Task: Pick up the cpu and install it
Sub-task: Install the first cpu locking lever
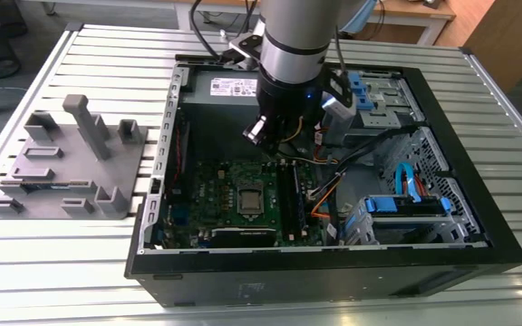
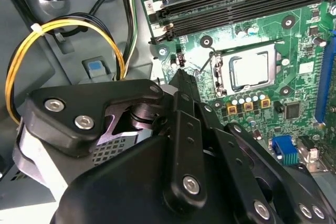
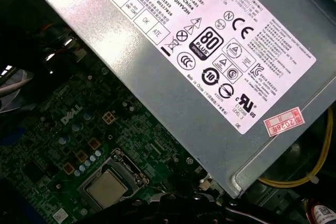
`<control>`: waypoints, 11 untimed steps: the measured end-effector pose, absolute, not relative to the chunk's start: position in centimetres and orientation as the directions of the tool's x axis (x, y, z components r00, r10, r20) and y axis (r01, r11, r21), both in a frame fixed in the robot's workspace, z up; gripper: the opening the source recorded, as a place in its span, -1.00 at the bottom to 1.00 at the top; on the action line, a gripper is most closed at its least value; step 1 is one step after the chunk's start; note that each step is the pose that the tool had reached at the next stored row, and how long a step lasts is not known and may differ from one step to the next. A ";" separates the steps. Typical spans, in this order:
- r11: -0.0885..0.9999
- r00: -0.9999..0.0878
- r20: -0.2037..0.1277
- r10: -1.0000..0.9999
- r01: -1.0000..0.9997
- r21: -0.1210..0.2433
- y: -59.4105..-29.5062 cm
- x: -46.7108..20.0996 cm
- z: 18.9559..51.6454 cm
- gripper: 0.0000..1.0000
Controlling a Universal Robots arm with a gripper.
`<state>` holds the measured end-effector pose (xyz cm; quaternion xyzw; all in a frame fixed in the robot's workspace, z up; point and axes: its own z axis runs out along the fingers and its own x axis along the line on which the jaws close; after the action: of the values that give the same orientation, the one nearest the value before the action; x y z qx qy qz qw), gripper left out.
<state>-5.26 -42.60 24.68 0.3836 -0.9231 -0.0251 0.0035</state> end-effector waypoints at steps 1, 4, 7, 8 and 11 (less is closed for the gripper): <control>0.704 -0.706 -0.013 -0.708 -0.708 0.049 -42.6 -5.3 24.6 -0.79; 0.704 -0.706 -0.013 -0.708 -0.708 0.049 -42.6 -5.4 24.3 -0.79; 0.704 -0.706 -0.013 -0.708 -0.708 0.049 -42.6 -5.4 24.1 -0.79; 0.704 -0.706 -0.013 -0.708 -0.708 0.049 -42.6 -5.5 24.1 -0.79; 0.705 -0.706 -0.011 -0.708 -0.708 0.047 -42.7 -5.5 24.1 -0.79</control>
<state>-5.48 -42.70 24.08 0.3835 -0.9232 -0.0241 0.0040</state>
